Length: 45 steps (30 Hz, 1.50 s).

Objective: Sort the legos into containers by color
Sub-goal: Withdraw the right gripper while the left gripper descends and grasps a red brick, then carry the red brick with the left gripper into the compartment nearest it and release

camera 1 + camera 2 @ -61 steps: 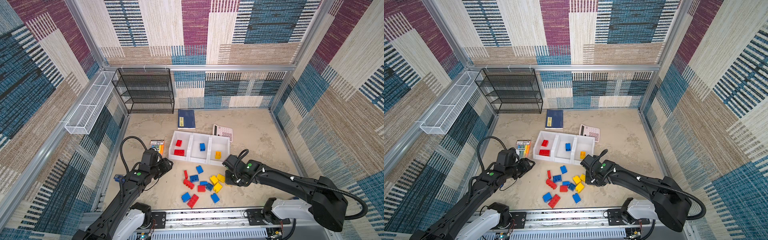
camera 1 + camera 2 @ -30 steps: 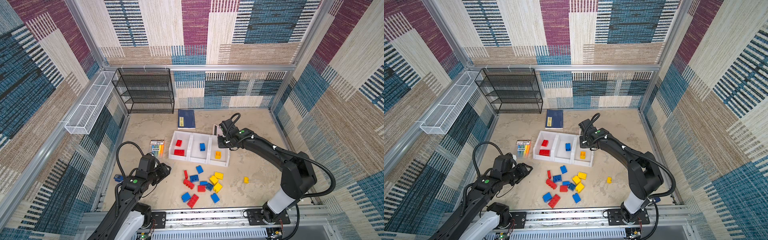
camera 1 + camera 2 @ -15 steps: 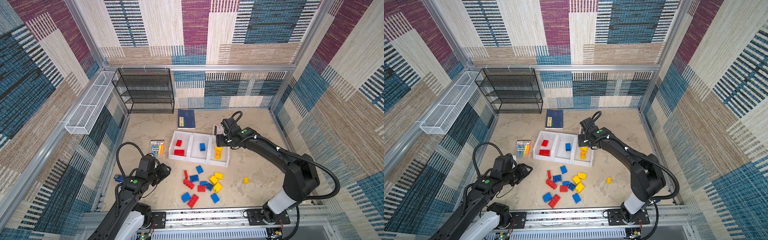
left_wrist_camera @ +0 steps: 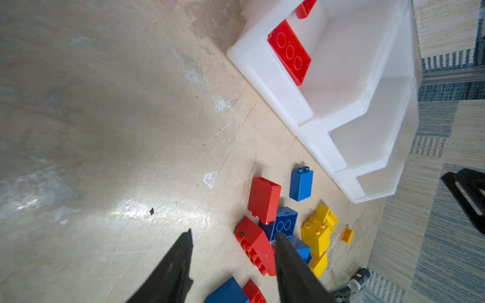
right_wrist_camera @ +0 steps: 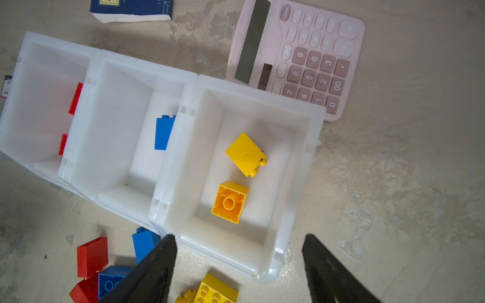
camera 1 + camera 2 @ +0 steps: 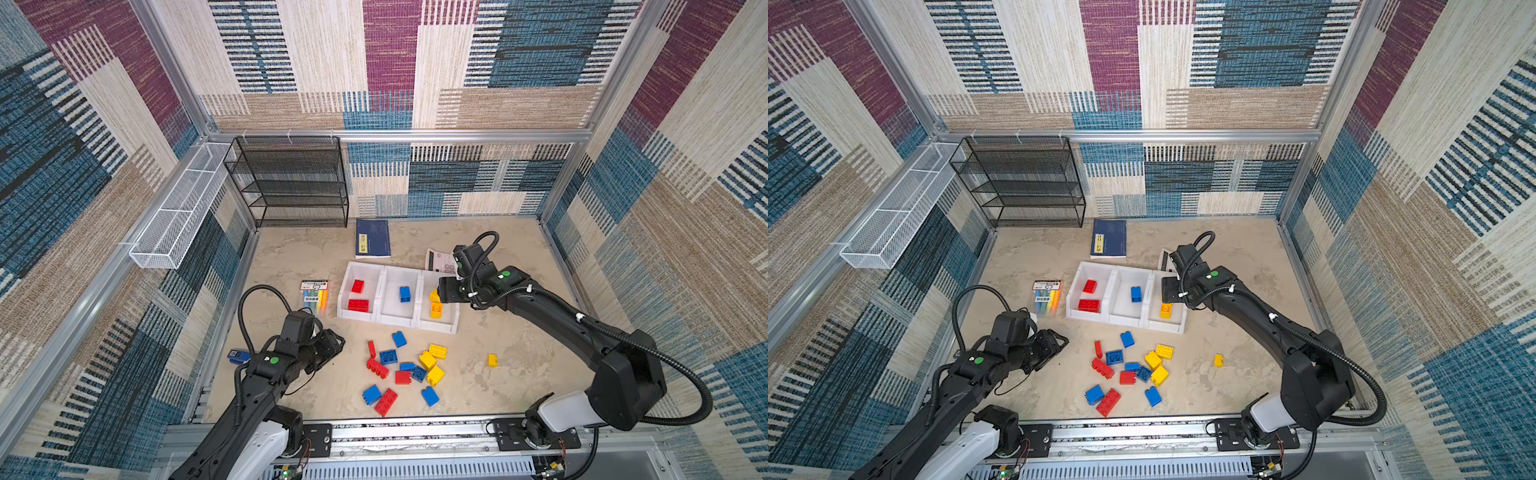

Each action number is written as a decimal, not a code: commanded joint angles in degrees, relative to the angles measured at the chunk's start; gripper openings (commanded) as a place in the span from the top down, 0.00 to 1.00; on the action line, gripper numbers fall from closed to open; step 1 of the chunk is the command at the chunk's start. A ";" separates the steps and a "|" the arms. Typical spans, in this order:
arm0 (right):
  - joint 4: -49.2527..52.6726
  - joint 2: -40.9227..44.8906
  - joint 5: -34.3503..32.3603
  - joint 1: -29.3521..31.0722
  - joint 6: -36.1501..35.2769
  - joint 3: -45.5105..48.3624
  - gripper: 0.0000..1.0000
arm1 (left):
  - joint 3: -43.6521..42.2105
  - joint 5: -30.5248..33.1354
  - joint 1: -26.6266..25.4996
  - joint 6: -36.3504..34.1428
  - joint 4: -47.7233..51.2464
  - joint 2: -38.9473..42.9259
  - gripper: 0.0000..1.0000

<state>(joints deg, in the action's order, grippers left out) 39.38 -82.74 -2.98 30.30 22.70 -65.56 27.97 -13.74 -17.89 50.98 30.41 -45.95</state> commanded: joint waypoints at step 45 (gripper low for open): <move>0.20 12.02 1.85 0.02 8.72 10.63 0.22 | 15.01 10.57 -19.82 -5.11 -9.34 -38.43 0.89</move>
<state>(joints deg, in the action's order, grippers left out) 39.94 -71.33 -1.06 30.30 30.76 -55.16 43.22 -4.71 -37.63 47.59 20.27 -84.47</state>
